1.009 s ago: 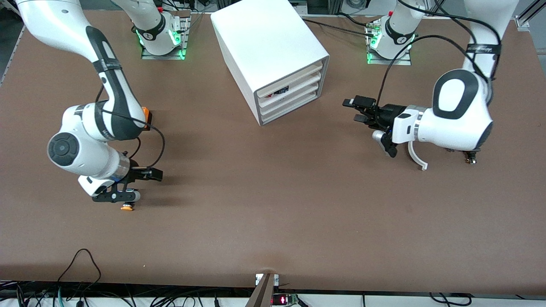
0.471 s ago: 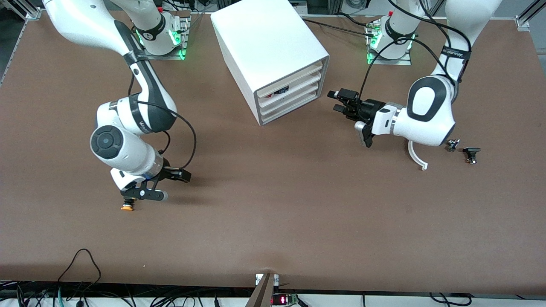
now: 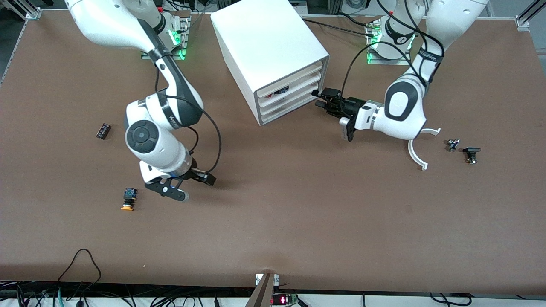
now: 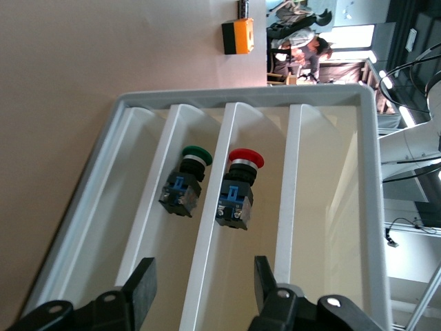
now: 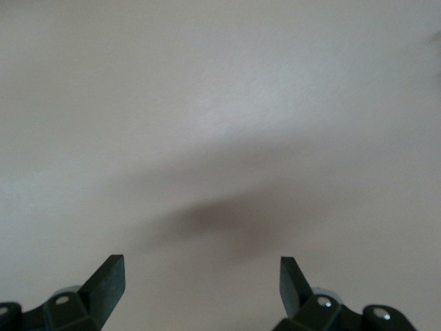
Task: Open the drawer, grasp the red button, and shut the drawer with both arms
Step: 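Grasp the drawer front with the left gripper while the right gripper approaches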
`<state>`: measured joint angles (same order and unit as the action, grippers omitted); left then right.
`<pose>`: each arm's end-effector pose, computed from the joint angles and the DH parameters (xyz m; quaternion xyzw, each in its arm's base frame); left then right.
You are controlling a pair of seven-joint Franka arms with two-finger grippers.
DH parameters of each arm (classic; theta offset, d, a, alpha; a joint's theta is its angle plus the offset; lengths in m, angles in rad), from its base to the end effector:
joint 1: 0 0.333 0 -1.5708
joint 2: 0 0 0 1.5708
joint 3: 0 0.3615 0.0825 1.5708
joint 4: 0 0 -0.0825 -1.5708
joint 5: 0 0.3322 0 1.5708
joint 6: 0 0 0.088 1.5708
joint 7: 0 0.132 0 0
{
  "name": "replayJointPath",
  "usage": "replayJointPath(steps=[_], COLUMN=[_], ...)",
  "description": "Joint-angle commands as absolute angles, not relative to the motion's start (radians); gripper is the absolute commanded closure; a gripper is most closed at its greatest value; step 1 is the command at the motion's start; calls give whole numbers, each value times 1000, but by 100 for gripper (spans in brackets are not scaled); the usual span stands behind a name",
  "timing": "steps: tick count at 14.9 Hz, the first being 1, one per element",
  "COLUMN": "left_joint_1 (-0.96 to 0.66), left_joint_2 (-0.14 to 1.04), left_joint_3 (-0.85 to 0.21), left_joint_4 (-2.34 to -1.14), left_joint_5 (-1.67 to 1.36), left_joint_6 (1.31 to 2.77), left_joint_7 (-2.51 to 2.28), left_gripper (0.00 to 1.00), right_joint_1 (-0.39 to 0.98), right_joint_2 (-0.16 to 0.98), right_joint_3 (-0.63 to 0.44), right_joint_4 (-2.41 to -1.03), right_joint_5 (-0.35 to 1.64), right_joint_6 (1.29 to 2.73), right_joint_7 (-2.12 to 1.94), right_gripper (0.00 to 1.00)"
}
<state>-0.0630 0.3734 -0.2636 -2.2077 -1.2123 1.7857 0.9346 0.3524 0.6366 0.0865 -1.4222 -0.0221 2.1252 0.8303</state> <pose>0.4282 -0.2489 0.3005 0.7789 -0.1775 -0.1580 0.5804 0.6489 0.2878 0.3671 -0.9795 0.1981 -0.0183 0.0331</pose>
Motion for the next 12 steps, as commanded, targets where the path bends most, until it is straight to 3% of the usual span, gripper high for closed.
replayJointPath(steps=[1,5,10,12], left_joint_1=[-54,-54,-55,-57], left_joint_2=[382,419,436,465], left_joint_3=[-287,-313,-344,-345], left_joint_4=[-2243,-2253,-2301,-2304], left_joint_5=[-1252,-1267,-1342,-1347], left_joint_6=[1795,1796,1801,1796], left_joint_7=[994,1005,1069,1141], left_gripper=[45,47,49,66], right_joint_1=[400,432,468,471], right_joint_2=[702,747,750,750], right_joint_3=[81,84,89,94], right_joint_4=[-1295,-1187,-1155,-1134], right_joint_5=[-32,-25,-17,29], right_joint_6=[2068,2008,2008,2006], right_joint_7=[969,1104,1288,1337], right_gripper=[1,1,1,1])
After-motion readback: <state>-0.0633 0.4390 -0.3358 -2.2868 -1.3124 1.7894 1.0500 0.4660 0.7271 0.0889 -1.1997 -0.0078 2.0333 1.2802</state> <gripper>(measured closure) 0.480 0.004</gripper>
